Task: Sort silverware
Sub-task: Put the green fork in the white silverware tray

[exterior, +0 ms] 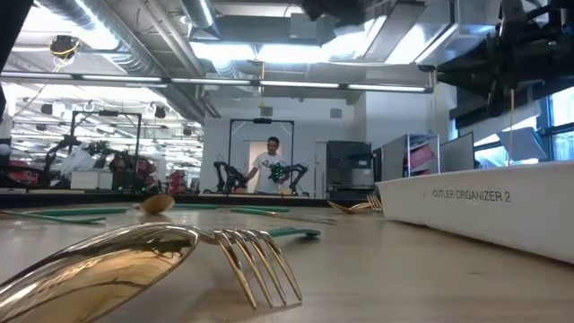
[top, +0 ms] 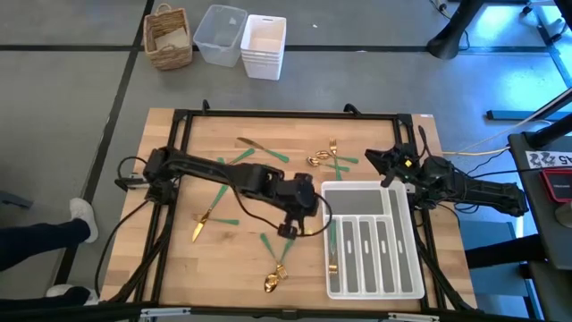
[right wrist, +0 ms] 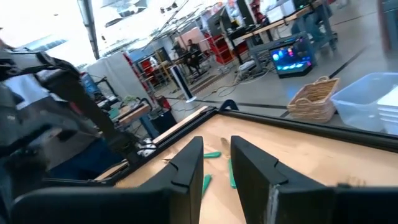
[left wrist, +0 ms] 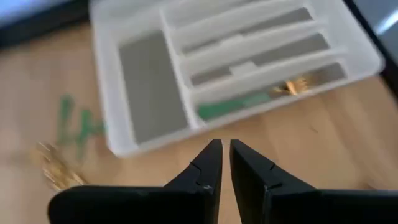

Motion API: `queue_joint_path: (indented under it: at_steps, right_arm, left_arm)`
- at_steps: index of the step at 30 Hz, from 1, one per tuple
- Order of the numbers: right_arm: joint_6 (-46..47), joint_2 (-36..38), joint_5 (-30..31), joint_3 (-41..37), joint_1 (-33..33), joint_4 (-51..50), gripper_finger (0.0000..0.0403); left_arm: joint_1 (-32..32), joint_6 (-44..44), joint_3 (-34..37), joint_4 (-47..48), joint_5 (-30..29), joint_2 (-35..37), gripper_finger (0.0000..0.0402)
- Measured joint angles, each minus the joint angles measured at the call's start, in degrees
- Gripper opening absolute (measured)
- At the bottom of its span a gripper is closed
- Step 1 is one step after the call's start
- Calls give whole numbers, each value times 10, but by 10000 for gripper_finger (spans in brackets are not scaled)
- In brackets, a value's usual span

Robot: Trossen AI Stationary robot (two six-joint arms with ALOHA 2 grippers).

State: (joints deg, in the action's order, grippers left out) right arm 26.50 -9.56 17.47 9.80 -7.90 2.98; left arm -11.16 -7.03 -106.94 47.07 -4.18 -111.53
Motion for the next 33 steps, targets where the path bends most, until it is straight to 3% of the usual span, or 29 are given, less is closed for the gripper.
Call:
queue_joint_path:
  at_steps: [5,12,18,33]
  right_arm:
    - [0,-4,14,0,0,0,83]
    - [26,-5,14,0,0,4,83]
    - [50,-4,14,0,0,7,83]
    - [52,-4,25,0,0,4,83]
  left_arm:
    - [-13,66,15,59,31,-2,20]
    - [-36,32,62,156,38,-2,19]
    - [-63,-32,134,78,118,-2,19]
    - [-115,-155,240,-102,110,-8,19]
